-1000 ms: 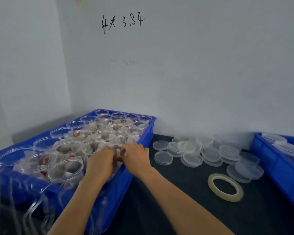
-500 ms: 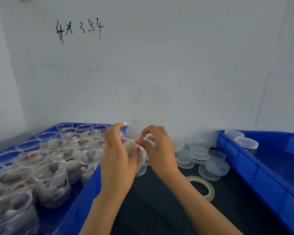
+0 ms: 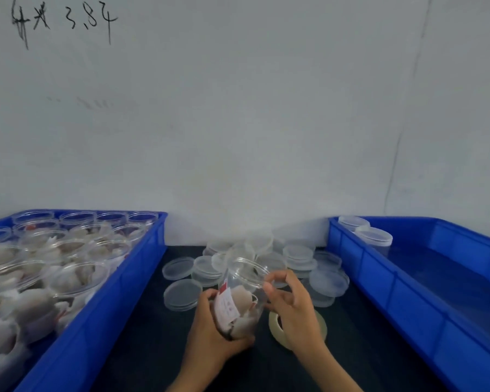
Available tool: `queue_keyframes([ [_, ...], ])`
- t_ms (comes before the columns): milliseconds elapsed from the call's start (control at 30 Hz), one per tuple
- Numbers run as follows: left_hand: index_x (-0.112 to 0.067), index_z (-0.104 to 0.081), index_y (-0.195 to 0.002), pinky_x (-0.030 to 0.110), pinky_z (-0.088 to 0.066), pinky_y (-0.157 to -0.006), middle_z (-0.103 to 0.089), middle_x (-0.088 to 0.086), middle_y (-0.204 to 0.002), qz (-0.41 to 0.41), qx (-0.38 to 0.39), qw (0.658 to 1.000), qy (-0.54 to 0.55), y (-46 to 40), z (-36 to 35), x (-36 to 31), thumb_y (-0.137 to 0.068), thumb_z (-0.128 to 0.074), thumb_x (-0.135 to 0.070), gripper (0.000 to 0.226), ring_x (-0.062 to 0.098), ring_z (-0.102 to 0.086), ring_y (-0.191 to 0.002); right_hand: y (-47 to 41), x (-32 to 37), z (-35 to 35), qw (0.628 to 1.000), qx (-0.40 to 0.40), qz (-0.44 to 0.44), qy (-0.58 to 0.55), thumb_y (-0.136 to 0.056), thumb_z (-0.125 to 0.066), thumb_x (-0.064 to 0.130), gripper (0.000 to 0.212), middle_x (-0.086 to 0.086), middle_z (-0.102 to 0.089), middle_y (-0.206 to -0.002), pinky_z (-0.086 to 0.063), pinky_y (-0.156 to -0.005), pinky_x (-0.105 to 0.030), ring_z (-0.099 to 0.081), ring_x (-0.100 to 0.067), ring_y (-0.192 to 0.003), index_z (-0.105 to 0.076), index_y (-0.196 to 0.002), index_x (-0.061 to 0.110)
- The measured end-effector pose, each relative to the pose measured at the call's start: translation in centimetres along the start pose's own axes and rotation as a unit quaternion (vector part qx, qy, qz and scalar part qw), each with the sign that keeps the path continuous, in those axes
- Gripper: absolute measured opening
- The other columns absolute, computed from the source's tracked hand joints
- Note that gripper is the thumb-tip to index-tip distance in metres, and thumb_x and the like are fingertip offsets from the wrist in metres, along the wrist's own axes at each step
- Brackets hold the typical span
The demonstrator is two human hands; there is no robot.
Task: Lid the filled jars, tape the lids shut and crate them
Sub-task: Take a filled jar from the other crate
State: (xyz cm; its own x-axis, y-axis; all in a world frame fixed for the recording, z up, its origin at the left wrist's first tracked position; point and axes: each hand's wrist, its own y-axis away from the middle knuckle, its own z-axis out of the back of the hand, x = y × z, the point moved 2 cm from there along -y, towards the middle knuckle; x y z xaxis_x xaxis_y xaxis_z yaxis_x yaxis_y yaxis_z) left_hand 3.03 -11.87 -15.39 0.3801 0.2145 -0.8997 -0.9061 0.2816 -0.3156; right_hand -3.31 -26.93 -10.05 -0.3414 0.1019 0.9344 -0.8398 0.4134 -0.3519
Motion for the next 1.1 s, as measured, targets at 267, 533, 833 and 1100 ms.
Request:
queue_keyframes([
  [267,-0.036,-0.038,-0.114,0.013,-0.041,-0.071,-0.05,-0.014,-0.113,-0.04,-0.071,0.997,-0.01,-0.3,1.5,2.2,-0.045,-0.095,-0.024,0.09,-0.004,-0.05,-0.101,-5.0,-4.7,-2.6,0.99,-0.04,-0.056,0.12,-0.096,-0.055,0.01,0.013,0.004,-0.061,-0.103,-0.049,-0.076,-0.019,-0.061,-0.018,-0.101,-0.054,-0.099,0.022],
  [533,-0.037,-0.034,-0.111,0.012,-0.04,-0.075,-0.052,-0.011,-0.113,-0.047,-0.096,0.994,0.016,-0.6,1.3,3.1,-0.047,-0.096,-0.016,0.091,0.005,-0.053,-0.103,-8.2,-7.3,-5.5,0.888,0.039,-0.109,0.444,-0.085,-0.062,0.054,0.089,-0.016,-0.026,-0.146,-0.026,-0.11,-0.048,-0.029,-0.037,-0.136,-0.014,-0.149,0.016],
  [833,-0.032,-0.035,-0.118,0.02,-0.043,-0.078,-0.051,-0.014,-0.112,-0.033,-0.095,0.995,0.028,-0.6,1.3,3.0,-0.045,-0.097,-0.018,0.097,0.01,-0.054,-0.104,-8.2,-7.8,-5.5,0.883,0.047,-0.047,0.465,-0.091,-0.054,0.035,0.075,-0.018,-0.028,-0.144,-0.031,-0.107,-0.05,-0.033,-0.038,-0.13,-0.013,-0.15,0.014],
  [1100,-0.038,-0.052,-0.113,0.014,-0.05,-0.069,-0.063,-0.01,-0.11,-0.006,-0.082,0.987,0.14,-0.3,1.8,1.5,-0.052,-0.089,-0.027,0.072,0.0,-0.063,-0.096,-6.9,-4.4,-1.3,0.938,0.045,0.045,0.341,-0.067,-0.087,0.025,0.107,-0.005,-0.03,-0.145,-0.037,-0.104,-0.032,-0.037,-0.022,-0.13,-0.016,-0.147,0.022],
])
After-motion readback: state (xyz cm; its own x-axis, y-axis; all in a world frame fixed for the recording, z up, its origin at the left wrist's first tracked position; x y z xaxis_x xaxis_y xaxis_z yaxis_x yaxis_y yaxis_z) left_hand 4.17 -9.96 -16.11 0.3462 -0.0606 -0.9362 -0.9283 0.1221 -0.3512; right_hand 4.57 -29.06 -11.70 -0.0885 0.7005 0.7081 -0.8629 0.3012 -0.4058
